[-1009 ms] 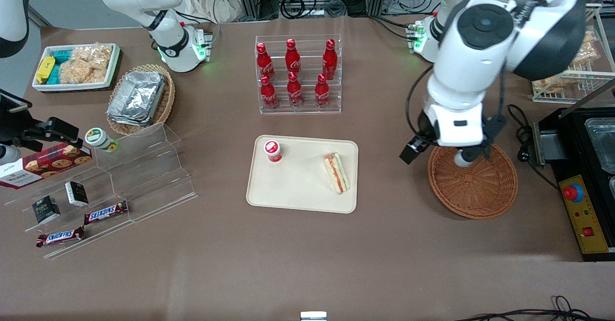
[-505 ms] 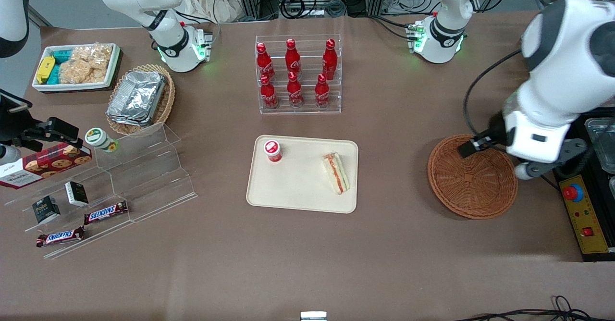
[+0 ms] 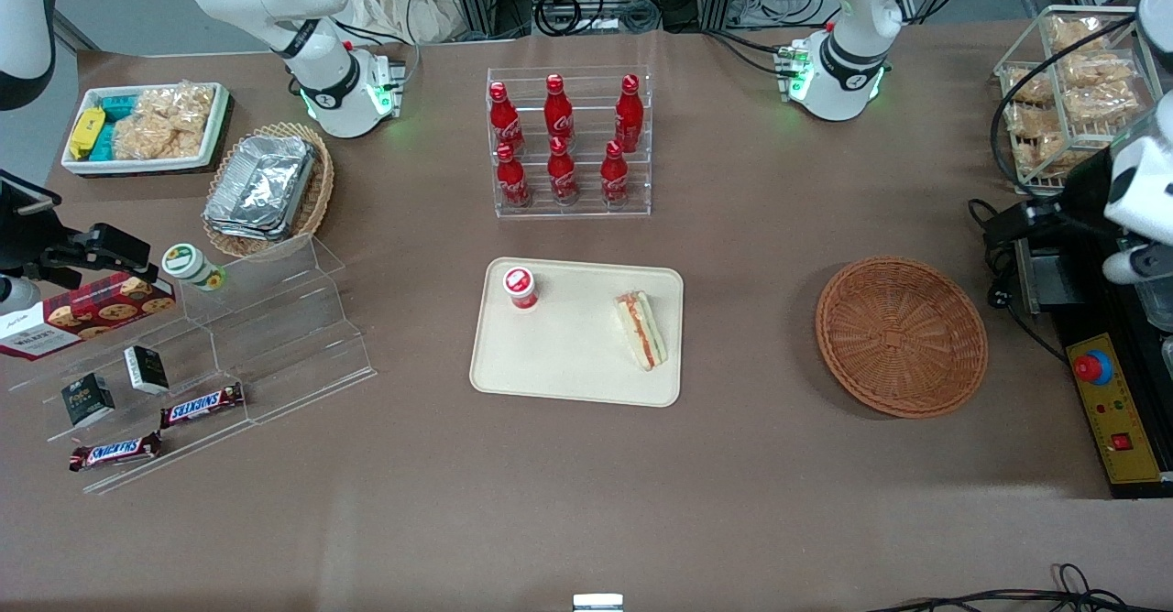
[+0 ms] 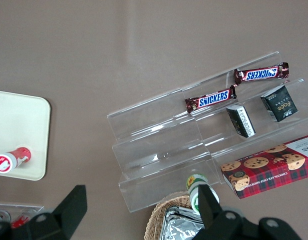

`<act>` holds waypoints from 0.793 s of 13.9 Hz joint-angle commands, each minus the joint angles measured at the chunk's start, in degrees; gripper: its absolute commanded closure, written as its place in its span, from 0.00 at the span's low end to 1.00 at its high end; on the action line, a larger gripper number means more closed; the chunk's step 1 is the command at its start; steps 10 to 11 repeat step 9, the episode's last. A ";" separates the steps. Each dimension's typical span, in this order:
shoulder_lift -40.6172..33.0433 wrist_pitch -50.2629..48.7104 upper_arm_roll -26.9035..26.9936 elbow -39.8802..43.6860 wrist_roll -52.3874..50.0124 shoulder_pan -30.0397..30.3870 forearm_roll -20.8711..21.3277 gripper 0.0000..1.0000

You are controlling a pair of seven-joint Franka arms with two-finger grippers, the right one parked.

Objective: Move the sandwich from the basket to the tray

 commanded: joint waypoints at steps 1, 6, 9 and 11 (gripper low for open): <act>-8.52 6.57 2.47 -10.45 2.31 -2.07 -1.01 0.00; -13.21 13.37 3.44 -18.49 1.96 -2.07 -1.01 0.00; -12.15 12.14 3.17 -16.82 2.49 -2.07 -0.22 0.00; -12.15 12.14 3.17 -16.82 2.49 -2.07 -0.22 0.00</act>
